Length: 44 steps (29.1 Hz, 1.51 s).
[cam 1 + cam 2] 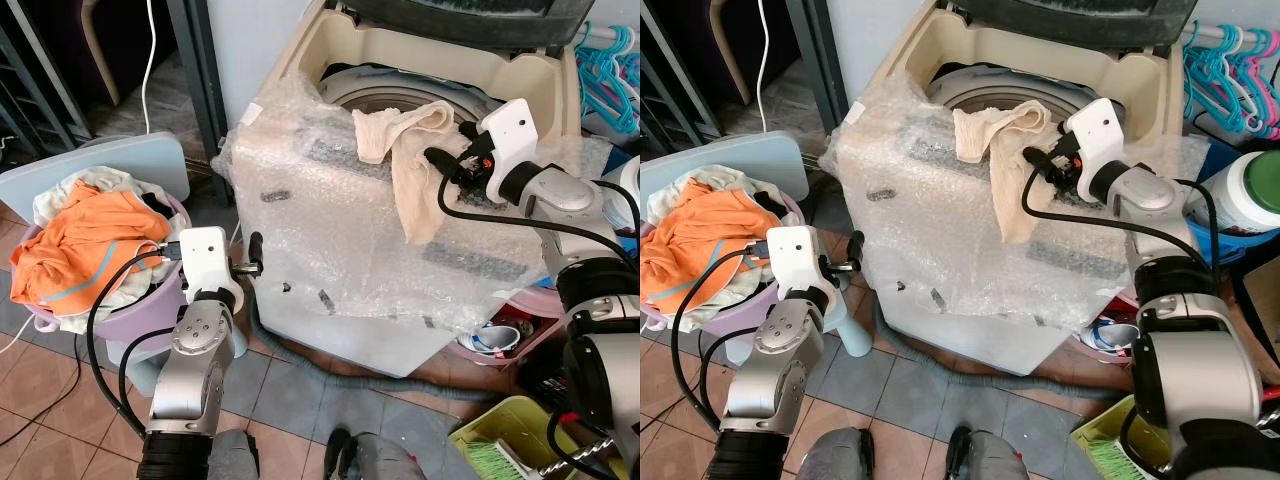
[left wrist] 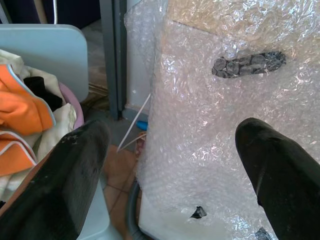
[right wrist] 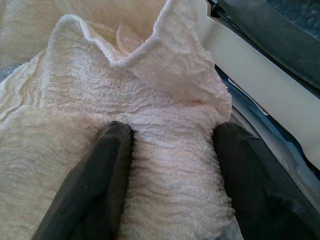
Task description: Clothes washing
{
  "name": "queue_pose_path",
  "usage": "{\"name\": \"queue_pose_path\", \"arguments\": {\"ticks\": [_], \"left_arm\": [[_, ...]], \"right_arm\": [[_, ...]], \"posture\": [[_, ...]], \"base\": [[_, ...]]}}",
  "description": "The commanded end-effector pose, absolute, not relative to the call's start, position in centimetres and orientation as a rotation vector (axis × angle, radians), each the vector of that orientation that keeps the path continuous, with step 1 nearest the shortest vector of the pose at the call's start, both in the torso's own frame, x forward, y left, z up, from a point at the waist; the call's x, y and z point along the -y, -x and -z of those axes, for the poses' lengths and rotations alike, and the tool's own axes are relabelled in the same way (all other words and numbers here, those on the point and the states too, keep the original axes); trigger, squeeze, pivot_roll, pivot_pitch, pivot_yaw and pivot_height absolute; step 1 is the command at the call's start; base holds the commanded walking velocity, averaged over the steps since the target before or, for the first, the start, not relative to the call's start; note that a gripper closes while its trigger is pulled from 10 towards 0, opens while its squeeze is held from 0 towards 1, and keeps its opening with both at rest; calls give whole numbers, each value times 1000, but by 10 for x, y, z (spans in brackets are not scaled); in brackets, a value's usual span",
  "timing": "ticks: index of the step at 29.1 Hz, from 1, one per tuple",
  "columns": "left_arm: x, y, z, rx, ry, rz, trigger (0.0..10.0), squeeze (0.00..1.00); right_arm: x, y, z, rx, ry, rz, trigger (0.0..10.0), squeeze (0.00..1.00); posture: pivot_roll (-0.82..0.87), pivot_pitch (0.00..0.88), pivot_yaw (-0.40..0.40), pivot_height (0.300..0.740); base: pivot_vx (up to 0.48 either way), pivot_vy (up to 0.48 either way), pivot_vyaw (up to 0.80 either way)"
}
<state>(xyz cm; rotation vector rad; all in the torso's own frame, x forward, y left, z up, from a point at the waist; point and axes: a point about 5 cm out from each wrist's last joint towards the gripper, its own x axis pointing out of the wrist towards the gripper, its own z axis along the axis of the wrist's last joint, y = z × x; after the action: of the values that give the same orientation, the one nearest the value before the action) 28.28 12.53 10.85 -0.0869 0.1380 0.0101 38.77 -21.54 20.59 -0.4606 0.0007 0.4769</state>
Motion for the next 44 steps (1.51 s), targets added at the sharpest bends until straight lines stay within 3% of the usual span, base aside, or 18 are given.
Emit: {"name": "queue_pose_path", "arguments": {"ticks": [1, 11, 16, 20, 21, 22, 23, 28, 30, 38, 42, 44], "left_arm": [[-125, -282, -107, -143, 93, -14, 10000, 0], [-119, -282, -105, -150, 95, -9, 10000, 0], [-125, -282, -105, -150, 87, -33, 10000, 0], [-125, -281, -104, -153, 87, -39, 10000, 0], [-123, -280, -103, -154, 88, -37, 10000, 0], [-122, -280, -103, -154, 89, -35, 10000, 0], [-122, -280, -104, -153, 90, -33, 10000, 0], [-122, -281, -105, -148, 93, -31, 10000, 0], [-125, -282, -104, -149, 92, -31, 10000, 0], [-120, -284, -105, -146, 95, 4, 10000, 0], [-120, -285, -105, -145, 94, 9, 10000, 0], [-121, -285, -104, -148, 92, 10, 10000, 0]], "right_arm": [[220, -386, -183, -125, 496, -443, 0, 0], [224, -407, -209, -114, 415, -131, 0, 0], [235, -413, -276, 195, 360, 116, 0, 0], [238, -410, -297, 315, 361, 159, 0, 0], [236, -409, -298, 328, 345, 129, 2118, 0], [232, -409, -298, 336, 331, 68, 8588, 0], [229, -409, -297, 337, 335, 29, 10000, 0], [219, -405, -283, 318, 421, -189, 10000, 0], [215, -399, -269, 285, 420, -371, 10000, 0], [223, -370, -232, 82, 410, -843, 10000, 0], [226, -366, -220, 12, 460, -901, 10000, 0], [234, -372, -208, -61, 639, -762, 10000, 0]], "posture": [[86, 88, -69, 740], [85, 82, -73, 740], [95, 82, -83, 740], [91, 85, -84, 740], [88, 86, -83, 740], [88, 86, -83, 740], [86, 87, -82, 740], [75, 86, -78, 740], [64, 84, -72, 740], [39, 71, -46, 740], [40, 66, -38, 740], [40, 65, -37, 740]], "base": [[0, 0, 0], [0, 0, 0], [0, 0, 0], [0, 0, 0], [0, 0, 0], [0, 0, 0], [0, 0, 0], [0, 0, 0], [0, 0, 0], [0, 0, 0], [0, 0, 0], [0, 0, 0]]}}
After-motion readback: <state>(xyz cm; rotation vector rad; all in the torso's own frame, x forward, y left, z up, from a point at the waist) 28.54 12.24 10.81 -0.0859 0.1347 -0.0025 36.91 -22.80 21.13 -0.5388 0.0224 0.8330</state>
